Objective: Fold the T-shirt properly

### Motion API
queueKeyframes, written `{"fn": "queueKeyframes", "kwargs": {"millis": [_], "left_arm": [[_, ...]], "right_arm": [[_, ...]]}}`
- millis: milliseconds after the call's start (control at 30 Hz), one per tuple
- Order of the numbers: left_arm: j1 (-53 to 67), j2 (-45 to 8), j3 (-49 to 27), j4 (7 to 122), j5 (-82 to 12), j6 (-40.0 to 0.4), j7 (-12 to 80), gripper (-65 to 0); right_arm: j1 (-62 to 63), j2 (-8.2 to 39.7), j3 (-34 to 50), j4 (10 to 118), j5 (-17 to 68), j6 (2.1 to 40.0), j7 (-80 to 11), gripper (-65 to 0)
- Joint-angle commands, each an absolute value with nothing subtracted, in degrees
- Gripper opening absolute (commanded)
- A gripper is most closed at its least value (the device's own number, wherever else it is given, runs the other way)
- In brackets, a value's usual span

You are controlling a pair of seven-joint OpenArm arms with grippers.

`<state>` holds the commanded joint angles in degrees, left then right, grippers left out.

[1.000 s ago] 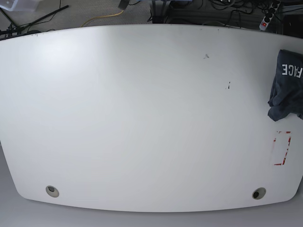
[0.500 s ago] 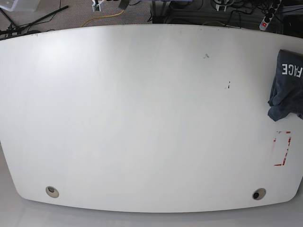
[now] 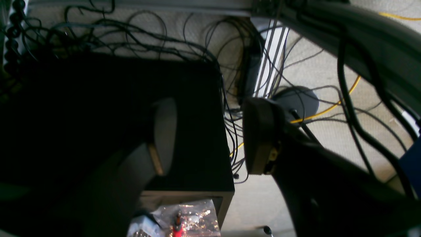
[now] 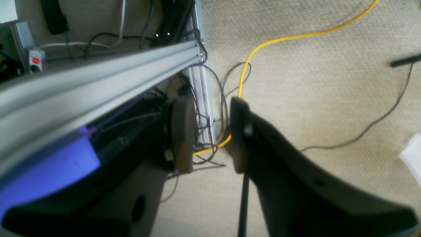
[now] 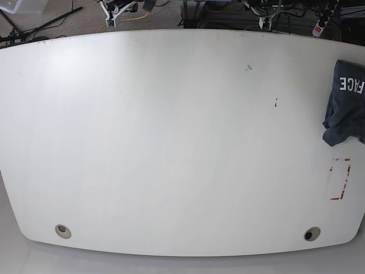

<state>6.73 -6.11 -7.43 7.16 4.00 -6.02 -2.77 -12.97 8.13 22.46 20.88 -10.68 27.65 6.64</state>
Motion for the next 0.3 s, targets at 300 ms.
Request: {"fn": "queueKeyframes", "kwargs": {"millis": [300], "left_arm": [[6.11, -4.97, -7.16, 6.9, 4.0, -4.35, -2.68, -35.6]], "right_arm": [[-12.97, 7.87, 22.46, 20.88, -10.68, 27.65, 6.64, -47.9]]}}
